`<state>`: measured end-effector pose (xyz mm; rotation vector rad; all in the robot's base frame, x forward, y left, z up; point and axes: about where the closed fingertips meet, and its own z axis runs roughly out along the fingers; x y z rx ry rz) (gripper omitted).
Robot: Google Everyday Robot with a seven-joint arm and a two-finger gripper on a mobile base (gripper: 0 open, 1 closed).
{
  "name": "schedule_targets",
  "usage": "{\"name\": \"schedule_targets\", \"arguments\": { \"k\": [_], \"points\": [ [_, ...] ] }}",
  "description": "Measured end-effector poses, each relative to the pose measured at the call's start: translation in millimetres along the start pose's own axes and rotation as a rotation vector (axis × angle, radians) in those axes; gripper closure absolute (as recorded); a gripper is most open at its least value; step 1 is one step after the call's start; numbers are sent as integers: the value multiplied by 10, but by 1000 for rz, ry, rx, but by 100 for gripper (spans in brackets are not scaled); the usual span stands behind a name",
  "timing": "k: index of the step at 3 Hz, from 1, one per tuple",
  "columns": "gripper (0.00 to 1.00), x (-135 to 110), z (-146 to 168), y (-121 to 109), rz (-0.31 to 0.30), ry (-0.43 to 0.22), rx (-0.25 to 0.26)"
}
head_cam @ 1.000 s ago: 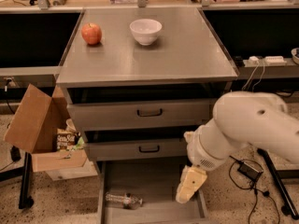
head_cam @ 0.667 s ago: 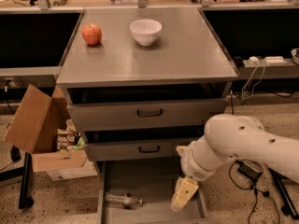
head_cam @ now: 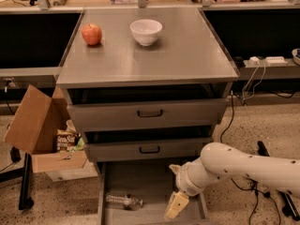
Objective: Pick water bottle from bottom drawer and place on counter
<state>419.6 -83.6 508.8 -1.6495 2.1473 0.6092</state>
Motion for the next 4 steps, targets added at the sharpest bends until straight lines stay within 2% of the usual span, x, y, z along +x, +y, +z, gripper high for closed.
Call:
{"name": "schedule_targets", "arguments": {
  "k": [1,2,3,4],
  "points": [
    [0,92,210,73,21,-13,-39],
    [0,106,271,60,27,-12,-44],
    [0,175,643,-157,23,-12,-32],
    [0,186,1088,-321,11,-35,-48]
  ]
}}
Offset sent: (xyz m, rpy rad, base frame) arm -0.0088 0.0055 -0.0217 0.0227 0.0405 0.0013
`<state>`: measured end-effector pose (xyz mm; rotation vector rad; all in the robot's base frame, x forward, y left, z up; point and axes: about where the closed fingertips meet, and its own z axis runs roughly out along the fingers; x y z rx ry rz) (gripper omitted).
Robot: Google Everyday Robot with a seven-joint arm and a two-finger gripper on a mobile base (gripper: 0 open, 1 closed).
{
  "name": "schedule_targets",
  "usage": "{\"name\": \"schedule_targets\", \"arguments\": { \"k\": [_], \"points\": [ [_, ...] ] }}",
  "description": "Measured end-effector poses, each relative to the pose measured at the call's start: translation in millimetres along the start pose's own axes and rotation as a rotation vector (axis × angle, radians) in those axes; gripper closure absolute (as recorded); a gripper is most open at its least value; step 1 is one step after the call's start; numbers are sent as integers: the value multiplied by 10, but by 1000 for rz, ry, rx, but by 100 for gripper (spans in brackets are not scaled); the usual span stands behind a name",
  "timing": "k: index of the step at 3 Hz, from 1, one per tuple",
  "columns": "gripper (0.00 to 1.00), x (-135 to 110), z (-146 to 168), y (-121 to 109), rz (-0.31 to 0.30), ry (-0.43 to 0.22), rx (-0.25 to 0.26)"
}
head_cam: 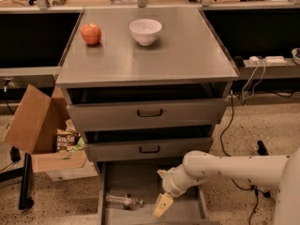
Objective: Pick water bottle from bottom drawer and place on counter
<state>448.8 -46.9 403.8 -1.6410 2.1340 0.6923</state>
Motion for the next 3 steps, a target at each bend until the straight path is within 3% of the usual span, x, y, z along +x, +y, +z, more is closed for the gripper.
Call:
{"name": "schedule_targets", "arguments": {
  "k": [2,3],
  "points": [
    [0,-162,918,-258,-47,-73,-37],
    [0,-168,976,-272,-45,-76,-36]
  ]
}}
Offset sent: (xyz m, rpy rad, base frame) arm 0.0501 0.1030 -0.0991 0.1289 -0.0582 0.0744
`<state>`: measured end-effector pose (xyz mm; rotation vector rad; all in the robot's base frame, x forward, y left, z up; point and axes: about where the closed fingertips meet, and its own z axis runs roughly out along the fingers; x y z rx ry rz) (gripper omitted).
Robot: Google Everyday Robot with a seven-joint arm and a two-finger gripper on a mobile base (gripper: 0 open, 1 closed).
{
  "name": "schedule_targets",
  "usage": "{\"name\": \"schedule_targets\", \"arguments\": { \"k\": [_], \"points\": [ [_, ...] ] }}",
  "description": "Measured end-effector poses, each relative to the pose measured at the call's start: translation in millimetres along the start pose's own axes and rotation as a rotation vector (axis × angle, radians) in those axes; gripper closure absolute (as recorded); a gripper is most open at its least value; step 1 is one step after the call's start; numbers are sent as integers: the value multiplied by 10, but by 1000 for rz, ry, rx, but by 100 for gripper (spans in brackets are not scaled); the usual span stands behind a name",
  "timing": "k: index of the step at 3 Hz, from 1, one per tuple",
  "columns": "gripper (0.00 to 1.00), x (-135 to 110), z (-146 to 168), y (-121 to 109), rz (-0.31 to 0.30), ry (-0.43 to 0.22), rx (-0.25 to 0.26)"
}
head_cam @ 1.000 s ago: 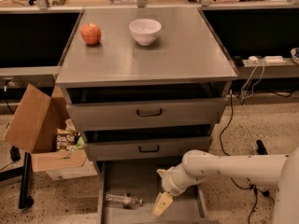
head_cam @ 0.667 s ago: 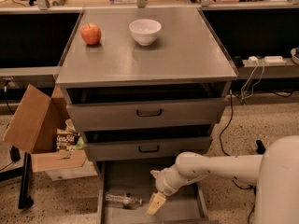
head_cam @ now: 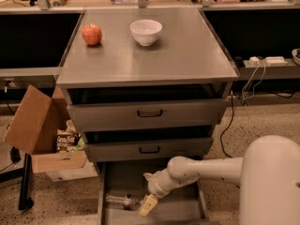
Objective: Pick water bottle from bottom drawer and place on counter
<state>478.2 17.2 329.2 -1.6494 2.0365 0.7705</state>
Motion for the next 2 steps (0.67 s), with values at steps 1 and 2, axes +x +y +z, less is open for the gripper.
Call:
{"name": "schedule_targets", "arguments": {
  "k": [1,2],
  "points": [
    [0,-1,302,-84,9,-14,9],
    [0,-163,711,-183,15,-23,38]
  ]
}}
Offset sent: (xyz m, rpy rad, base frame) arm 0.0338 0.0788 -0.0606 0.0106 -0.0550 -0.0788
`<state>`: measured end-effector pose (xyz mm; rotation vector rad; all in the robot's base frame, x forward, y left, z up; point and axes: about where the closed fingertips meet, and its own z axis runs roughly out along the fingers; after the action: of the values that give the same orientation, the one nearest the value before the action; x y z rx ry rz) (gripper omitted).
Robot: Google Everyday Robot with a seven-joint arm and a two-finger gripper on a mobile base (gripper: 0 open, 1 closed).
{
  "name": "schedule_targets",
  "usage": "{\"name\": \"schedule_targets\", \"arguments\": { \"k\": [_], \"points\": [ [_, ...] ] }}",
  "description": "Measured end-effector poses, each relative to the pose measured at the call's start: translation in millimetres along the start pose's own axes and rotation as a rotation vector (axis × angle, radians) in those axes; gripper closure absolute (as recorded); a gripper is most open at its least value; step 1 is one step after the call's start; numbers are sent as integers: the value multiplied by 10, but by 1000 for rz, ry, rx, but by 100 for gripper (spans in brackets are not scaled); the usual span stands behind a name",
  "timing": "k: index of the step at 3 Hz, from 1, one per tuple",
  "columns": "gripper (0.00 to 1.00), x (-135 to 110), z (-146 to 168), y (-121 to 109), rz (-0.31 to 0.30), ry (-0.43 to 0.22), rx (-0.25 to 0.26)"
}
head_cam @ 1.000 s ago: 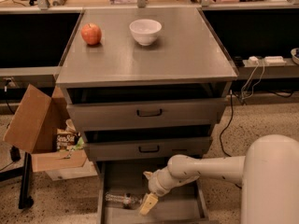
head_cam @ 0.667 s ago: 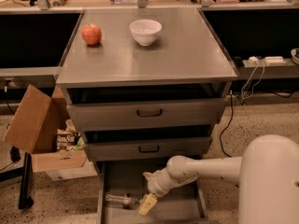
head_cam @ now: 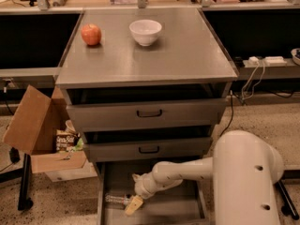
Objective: Pick water bottle from bottom drawer and place on counter
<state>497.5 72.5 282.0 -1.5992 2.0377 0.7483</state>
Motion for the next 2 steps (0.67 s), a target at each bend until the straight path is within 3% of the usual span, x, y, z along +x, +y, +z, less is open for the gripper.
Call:
{"name": "schedule_targets", "arguments": {
  "k": [2],
  "points": [
    [0,-155,457,-106,3,-8,13]
  ]
}}
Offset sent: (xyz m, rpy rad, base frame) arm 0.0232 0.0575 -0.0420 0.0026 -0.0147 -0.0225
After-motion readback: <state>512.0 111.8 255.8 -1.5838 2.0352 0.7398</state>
